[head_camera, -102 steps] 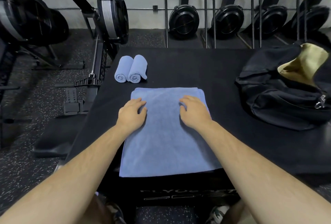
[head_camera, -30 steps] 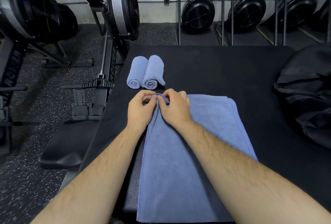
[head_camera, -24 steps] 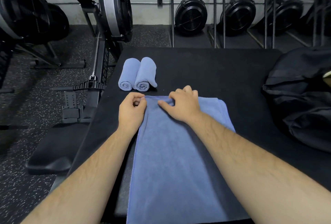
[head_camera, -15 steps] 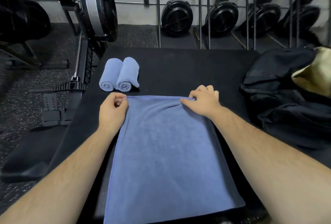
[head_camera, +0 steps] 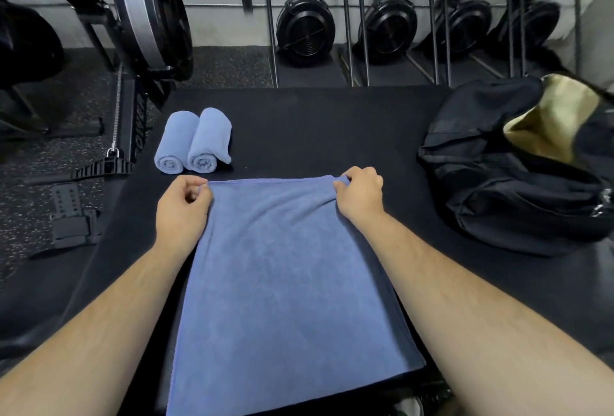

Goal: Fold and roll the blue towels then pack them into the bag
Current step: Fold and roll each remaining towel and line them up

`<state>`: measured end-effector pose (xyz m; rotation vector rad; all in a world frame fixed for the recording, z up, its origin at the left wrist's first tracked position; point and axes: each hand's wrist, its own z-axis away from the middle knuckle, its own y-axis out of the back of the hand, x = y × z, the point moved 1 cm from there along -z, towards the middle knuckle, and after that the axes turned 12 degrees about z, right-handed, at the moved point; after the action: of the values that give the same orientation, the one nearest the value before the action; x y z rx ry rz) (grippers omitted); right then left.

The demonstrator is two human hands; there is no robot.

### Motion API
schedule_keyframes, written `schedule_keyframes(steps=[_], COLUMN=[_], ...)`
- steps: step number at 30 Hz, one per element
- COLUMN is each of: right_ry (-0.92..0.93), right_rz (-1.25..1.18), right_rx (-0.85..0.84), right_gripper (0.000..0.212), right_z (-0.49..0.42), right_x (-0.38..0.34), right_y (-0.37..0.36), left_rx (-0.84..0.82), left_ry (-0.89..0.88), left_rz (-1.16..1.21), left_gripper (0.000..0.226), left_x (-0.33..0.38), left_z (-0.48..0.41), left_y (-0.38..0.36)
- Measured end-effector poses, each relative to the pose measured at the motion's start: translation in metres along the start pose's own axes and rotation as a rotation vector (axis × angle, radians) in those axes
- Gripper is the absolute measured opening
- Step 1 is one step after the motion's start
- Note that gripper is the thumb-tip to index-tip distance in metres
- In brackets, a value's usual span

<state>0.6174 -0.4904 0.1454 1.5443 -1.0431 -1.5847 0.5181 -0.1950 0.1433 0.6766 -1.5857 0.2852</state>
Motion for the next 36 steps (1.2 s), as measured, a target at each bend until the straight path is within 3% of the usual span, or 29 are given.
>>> schedule_keyframes(steps=[4,7,11,17,22,25,30,36], right_ry=[0.075,0.094,0.068,0.103,0.136,0.192,0.285,0.336], right_rz=[-0.062,-0.296,-0.476,-0.503,-0.49,-0.347,-0.237,-0.388], right_rx=[0.054,0.028,0.05,0.113,0.15,0.176,0.249,0.395], right_gripper=[0.008,0.001,0.009,0.006,0.027,0.003,0.026,0.015], right_z=[0.006,0.01,0.017,0.032,0.055,0.069,0.095,0.126], right_x=[0.001,0.003,0.003,0.002,-0.001,-0.004,-0.014,-0.036], right_y=[0.005,0.017,0.042,0.089,0.143,0.172,0.216,0.269], left_rx=[-0.004,-0.015,-0.058,-0.087,-0.082,-0.059,-0.017,0.052], left_ry=[-0.008,-0.029,-0.012,-0.067,-0.169,-0.274,-0.357,-0.41], left_rz=[0.0,-0.039,-0.074,-0.113,-0.126,-0.175,-0.242,-0.223], left_gripper=[0.007,0.014,0.021,0.015,0.015,0.017,0.016,0.014], left_x=[-0.001,0.002,0.015,0.059,0.111,0.15,0.204,0.262], left_z=[0.0,0.003,0.005,0.013,0.026,0.035,0.046,0.066], left_y=[0.0,0.0,0.005,0.018,0.032,0.043,0.07,0.102])
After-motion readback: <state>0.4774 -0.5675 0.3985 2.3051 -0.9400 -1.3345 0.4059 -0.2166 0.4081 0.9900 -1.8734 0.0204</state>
